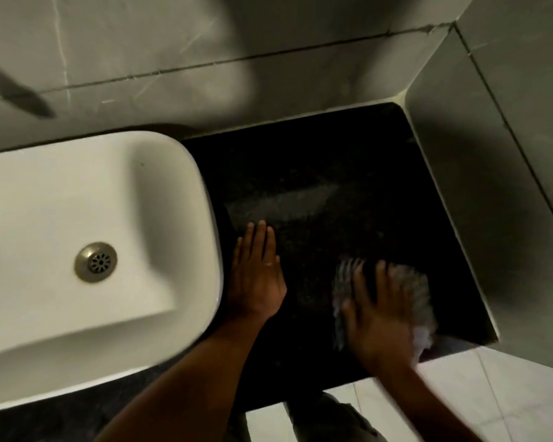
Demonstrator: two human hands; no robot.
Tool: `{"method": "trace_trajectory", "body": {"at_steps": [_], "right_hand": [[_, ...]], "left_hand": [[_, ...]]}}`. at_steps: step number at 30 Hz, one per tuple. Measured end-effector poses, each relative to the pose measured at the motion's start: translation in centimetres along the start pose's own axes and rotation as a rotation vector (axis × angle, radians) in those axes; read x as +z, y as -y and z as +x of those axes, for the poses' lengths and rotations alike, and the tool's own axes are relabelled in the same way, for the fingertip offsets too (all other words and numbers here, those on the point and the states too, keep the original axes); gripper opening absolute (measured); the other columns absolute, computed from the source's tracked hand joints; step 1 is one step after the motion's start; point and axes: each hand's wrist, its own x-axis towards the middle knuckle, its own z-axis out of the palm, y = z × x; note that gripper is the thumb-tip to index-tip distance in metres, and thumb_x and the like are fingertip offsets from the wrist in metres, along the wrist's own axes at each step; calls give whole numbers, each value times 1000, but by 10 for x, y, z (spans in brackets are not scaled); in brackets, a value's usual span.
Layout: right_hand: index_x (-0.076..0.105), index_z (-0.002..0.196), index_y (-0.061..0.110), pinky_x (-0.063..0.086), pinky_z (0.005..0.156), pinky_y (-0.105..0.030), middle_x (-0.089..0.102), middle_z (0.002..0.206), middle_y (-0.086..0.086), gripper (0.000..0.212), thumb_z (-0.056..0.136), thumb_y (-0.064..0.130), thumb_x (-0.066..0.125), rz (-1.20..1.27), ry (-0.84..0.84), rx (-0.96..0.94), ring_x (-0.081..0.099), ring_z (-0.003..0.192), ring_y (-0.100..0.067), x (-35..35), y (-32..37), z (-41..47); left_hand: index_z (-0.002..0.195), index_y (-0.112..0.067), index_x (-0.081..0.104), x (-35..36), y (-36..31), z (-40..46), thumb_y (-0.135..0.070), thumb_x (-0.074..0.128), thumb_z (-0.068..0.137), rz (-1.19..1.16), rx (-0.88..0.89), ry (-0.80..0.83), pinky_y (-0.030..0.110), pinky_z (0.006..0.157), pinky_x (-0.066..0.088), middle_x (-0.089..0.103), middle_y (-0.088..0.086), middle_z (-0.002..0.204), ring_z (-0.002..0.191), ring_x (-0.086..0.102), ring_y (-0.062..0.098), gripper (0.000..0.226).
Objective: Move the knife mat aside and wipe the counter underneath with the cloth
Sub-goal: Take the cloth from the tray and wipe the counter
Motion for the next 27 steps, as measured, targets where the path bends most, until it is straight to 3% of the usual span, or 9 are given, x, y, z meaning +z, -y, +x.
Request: {"method": "trace_trajectory", "body": {"at_steps": [2,5,8,10,13,16,18,21,27], "right_hand": [[18,154,35,11,121,-48,14,164,-10,65,93,56,28,17,46,-109,17,149,-34,13,26,-51],[27,152,33,12,121,-47,22,162,-12,61,95,52,34,6,7,-240,20,148,-35,0,36,11],[37,150,24,21,118,-53,33,156,-20,57,97,48,34,-17,-62,35,30,143,-40,-32,-7,128],[37,150,22,21,118,-53,33,156,-22,60,98,50,29,-11,-112,204,28,144,-39,-34,-37,144],[33,151,23,21,119,-51,31,156,-20,62,97,53,28,-31,-112,174,26,145,-38,-16,-33,59],[22,154,29,14,121,-51,20,162,-16,66,94,53,34,8,13,-6,16,149,-36,4,12,-63],[21,154,30,10,122,-51,16,163,-13,66,94,52,36,64,48,-112,11,151,-33,14,42,-91],[24,153,31,14,121,-49,21,162,-14,62,95,50,35,45,43,-171,18,149,-34,4,52,-18],[31,151,24,14,120,-56,27,158,-22,62,95,49,33,46,-60,125,21,147,-39,-21,45,217]], "left_hand": [[147,-8,40,1,-1,-2,-25,37,94,-2,-5,-8,43,120,22,31,9,158,149,21,25,55],[146,-7,41,-1,0,-3,-25,37,94,5,10,-10,43,121,22,32,9,158,149,22,25,55],[146,-8,40,0,-2,-1,-25,35,94,8,8,-25,42,121,21,32,9,158,149,22,24,55],[147,-8,40,2,-4,-8,-25,35,94,9,3,-26,42,121,21,32,10,157,149,22,24,55],[146,-7,41,-2,-3,-4,-24,38,94,22,25,-38,43,120,23,34,11,157,148,25,25,55],[147,-8,40,-2,-3,-1,-25,37,94,11,-1,-13,43,120,22,33,10,157,148,23,25,56],[147,-9,39,-1,-4,-6,-25,35,94,3,2,-3,42,121,21,32,10,158,149,22,25,56],[146,-8,40,-4,-3,-10,-25,37,95,1,17,0,43,121,22,33,10,157,149,23,25,55],[140,-7,50,6,1,-21,-22,41,91,1,33,-49,43,117,24,41,11,152,145,32,28,53]]}}
